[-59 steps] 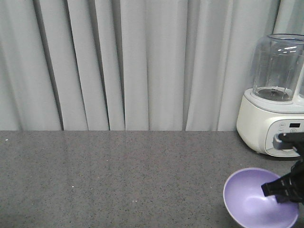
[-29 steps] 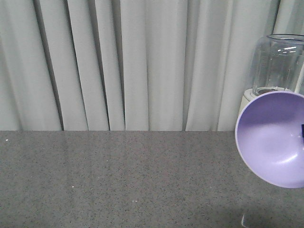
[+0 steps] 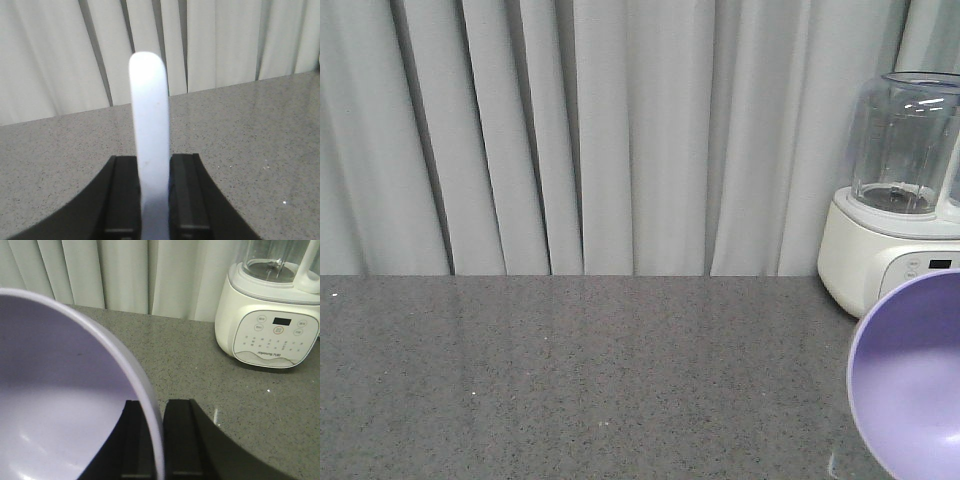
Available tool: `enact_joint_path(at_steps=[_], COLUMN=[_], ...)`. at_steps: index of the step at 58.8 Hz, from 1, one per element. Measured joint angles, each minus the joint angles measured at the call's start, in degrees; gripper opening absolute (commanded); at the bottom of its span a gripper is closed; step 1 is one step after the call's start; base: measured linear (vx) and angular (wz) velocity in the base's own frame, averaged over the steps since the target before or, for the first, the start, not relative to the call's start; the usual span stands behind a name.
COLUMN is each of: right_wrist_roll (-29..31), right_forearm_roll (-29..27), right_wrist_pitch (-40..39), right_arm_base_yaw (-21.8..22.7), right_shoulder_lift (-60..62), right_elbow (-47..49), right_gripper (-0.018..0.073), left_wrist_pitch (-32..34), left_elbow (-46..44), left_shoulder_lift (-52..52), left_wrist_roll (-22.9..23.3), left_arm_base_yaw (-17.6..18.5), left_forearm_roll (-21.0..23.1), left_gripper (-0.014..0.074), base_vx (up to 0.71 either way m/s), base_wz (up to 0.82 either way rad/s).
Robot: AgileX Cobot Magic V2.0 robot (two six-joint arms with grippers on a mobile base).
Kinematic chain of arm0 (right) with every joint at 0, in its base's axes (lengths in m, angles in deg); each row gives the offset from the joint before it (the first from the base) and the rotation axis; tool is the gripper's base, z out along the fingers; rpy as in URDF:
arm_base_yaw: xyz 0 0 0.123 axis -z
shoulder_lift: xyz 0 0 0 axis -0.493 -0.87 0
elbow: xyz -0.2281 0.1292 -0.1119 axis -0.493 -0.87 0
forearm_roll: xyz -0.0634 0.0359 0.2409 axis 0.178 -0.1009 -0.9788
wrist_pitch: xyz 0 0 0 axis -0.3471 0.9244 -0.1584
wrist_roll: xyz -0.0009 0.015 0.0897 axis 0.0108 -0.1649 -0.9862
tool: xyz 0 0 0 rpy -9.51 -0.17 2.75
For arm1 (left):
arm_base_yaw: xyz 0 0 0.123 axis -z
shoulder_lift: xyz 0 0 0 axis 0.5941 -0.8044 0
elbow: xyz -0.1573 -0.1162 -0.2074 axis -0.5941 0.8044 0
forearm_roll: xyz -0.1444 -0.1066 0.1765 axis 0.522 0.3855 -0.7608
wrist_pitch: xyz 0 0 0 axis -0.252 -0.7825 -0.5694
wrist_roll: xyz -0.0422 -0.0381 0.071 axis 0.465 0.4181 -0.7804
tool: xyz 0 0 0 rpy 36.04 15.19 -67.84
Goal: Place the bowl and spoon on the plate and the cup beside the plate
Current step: 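Grasp the lavender bowl rim with the right gripper and lift it, then drive the base holding bowl and spoon to the pale blue plate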
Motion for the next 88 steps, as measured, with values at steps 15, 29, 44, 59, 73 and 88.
enact_joint_path(at_steps=[15,29,44,59,73,88], right_wrist_roll=[0.0,0.0,0.0,0.0,0.0,0.0], right_forearm_roll=[-0.1,-0.17,-0.17,-0.22,-0.22,-0.22], right_wrist_pitch=[-0.76,-0.82,-0.82,-0.82,-0.88,-0.88], right_arm_base_yaw=[0.0,0.0,0.0,0.0,0.0,0.0], right_shoulder_lift=[1.11,1.11,1.11,1.11,1.11,1.11], right_elbow=[0.0,0.0,0.0,0.0,0.0,0.0], right_gripper=[-0.0009,-0.0009,-0.0009,-0.0009,-0.0009,-0.0009], left_wrist_pitch=[0.46,0.46,0.46,0.46,0.46,0.46], left_elbow=[0.07,0.07,0.07,0.07,0.07,0.07], left_shoulder_lift=[0.41,0.41,0.41,0.41,0.41,0.41], left_wrist_roll=[0.0,0.0,0.0,0.0,0.0,0.0], left_arm_base_yaw=[0.0,0.0,0.0,0.0,0.0,0.0], left_forearm_roll=[0.0,0.0,0.0,0.0,0.0,0.0], left_gripper=[0.0,0.0,0.0,0.0,0.0,0.0], base_vx=[0.0,0.0,0.0,0.0,0.0,-0.04], base_wz=[0.0,0.0,0.0,0.0,0.0,0.01])
